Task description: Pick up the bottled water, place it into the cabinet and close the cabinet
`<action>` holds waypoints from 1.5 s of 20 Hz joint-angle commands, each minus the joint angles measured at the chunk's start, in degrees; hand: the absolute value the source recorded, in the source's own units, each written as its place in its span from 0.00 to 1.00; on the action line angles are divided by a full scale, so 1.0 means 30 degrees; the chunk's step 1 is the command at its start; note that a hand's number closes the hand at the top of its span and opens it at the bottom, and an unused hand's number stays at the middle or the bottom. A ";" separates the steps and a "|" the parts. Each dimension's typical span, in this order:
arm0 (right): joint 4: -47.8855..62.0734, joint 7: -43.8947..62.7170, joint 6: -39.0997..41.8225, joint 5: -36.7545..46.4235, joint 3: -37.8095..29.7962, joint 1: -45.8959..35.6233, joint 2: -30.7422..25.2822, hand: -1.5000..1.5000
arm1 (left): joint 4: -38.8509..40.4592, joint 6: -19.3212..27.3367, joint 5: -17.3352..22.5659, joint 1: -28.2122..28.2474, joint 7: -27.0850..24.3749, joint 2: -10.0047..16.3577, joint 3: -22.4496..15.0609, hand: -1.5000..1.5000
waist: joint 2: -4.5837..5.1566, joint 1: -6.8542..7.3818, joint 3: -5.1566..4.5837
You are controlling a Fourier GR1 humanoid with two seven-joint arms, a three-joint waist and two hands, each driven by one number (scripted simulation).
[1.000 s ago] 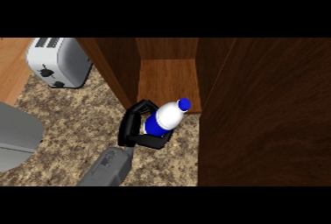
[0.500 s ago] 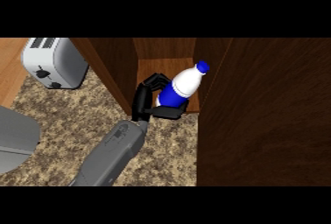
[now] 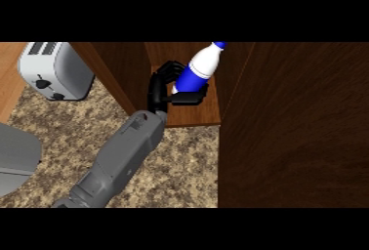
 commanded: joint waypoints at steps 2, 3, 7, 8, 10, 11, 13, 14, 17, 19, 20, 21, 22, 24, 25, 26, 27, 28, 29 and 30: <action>-0.1592 0.0428 0.0207 -0.0763 0.0146 0.0493 -0.0070 0.00 | 0.3639 0.1766 -0.0919 -0.1615 -0.0802 -0.0014 0.0605 1.00 | 0.0120 -0.0200 -0.0006; -0.1118 0.0351 0.0236 -0.0971 0.0122 0.0267 0.0041 0.00 | 0.3618 0.2807 -0.1369 -0.2422 -0.0045 -0.0015 -0.0097 1.00 | 0.0020 -0.0067 0.0012; -0.0093 -0.0396 0.0645 -0.1198 -0.0183 -0.0124 0.0060 0.00 | 0.6401 0.4555 -0.2647 -0.3216 -0.0338 0.0549 -0.0367 0.00 | 0.0260 -0.0417 0.0028; -0.1334 -0.0173 0.0912 -0.1823 -0.0976 0.0450 -0.0482 0.00 | 0.6685 0.4573 -0.2437 -0.3709 -0.0054 0.0687 -0.0025 0.00 | 0.0265 -0.0510 0.0013; -0.1089 -0.0471 0.1167 -0.1582 -0.0994 0.0408 -0.0513 0.00 | 0.7350 0.4637 -0.2479 -0.4113 -0.0169 0.0005 0.0042 0.00 | 0.0229 -0.0560 0.0003; -0.0127 -0.0261 0.1114 -0.1767 -0.0833 -0.0164 -0.0247 0.00 | 0.7743 0.4817 -0.2607 -0.4086 -0.0258 0.0001 0.0055 0.00 | 0.0252 -0.0285 0.0009; -0.1637 0.0468 0.0884 -0.1232 -0.0393 0.0377 -0.0235 0.00 | 0.8015 0.5548 -0.2745 -0.4645 -0.0671 0.0290 0.0210 0.00 | 0.0325 -0.0423 -0.0025; -0.0269 -0.0436 0.1384 -0.2237 -0.1525 -0.0164 -0.0418 0.00 | 0.8014 0.5761 -0.2626 -0.4579 -0.0977 0.0083 0.0445 0.00 | 0.0265 -0.0305 0.0007; -0.1256 -0.0395 0.1501 -0.1949 -0.1089 0.0834 -0.0357 0.00 | 0.7523 0.3629 -0.2469 -0.4946 -0.1811 0.0670 0.0737 0.00 | 0.0206 -0.0440 -0.0019; -0.0684 -0.0552 0.1670 -0.1654 -0.1153 0.0435 -0.0415 0.00 | 0.6116 0.2680 -0.1267 -0.4367 -0.3532 0.0955 0.2125 0.00 | 0.0280 -0.0276 -0.0044; -0.0625 -0.0602 0.1636 -0.2065 -0.1402 0.0183 -0.0326 0.00 | 0.5321 0.3393 -0.0768 -0.4619 -0.4330 0.0181 0.2728 0.00 | 0.0364 -0.0325 -0.0053; -0.1064 -0.0150 0.1621 -0.1832 -0.0864 0.0189 -0.0285 0.00 | 0.4637 0.3161 -0.0500 -0.4843 -0.4709 0.0008 0.2962 1.00 | 0.0250 -0.0090 -0.0058; 0.0270 -0.0930 0.1800 -0.1445 -0.0989 -0.0068 -0.0191 0.00 | 0.4144 0.1805 0.0044 -0.4532 -0.5514 0.0316 0.3640 1.00 | 0.0265 -0.0142 -0.0051; -0.1269 -0.0207 0.1799 -0.1424 -0.1074 0.0274 -0.0517 0.00 | 0.3844 0.0110 0.0332 -0.4509 -0.6040 -0.0001 0.3672 1.00 | 0.0289 -0.0281 -0.0063; -0.0706 -0.0463 0.1506 -0.1185 -0.0787 -0.0029 -0.0011 0.00 | 0.3718 -0.1596 0.0441 -0.4420 -0.5893 0.0030 0.3745 1.00 | 0.0160 0.0067 -0.0046; -0.0907 0.0068 0.1540 -0.1183 -0.0484 0.0168 -0.0087 0.00 | 0.3397 -0.1692 0.0773 -0.3756 -0.6407 -0.0006 0.3477 1.00 | 0.0084 0.0021 -0.0037; -0.1789 -0.0124 0.1724 -0.1398 -0.0638 0.1066 -0.0295 0.00 | 0.3678 -0.2274 0.0602 -0.3364 -0.6971 -0.0008 0.3775 1.00 | -0.0001 0.0140 -0.0035; -0.0854 -0.0030 0.1643 -0.1771 -0.1187 -0.0193 -0.0150 0.00 | 0.3230 -0.2212 0.1201 -0.3322 -0.6606 -0.0009 0.3235 1.00 | -0.0006 0.0148 -0.0011; -0.1805 0.0511 0.1759 -0.1930 -0.0965 0.0050 -0.0346 0.00 | 0.3476 -0.1916 0.1326 -0.4218 -0.5957 -0.0011 0.3008 1.00 | 0.0027 -0.0019 -0.0013; -0.1897 0.1090 0.1215 -0.1308 -0.0218 -0.0256 0.0194 0.00 | 0.3655 -0.2480 0.1161 -0.3669 -0.6618 -0.0011 0.3436 1.00 | -0.0002 0.0371 -0.0018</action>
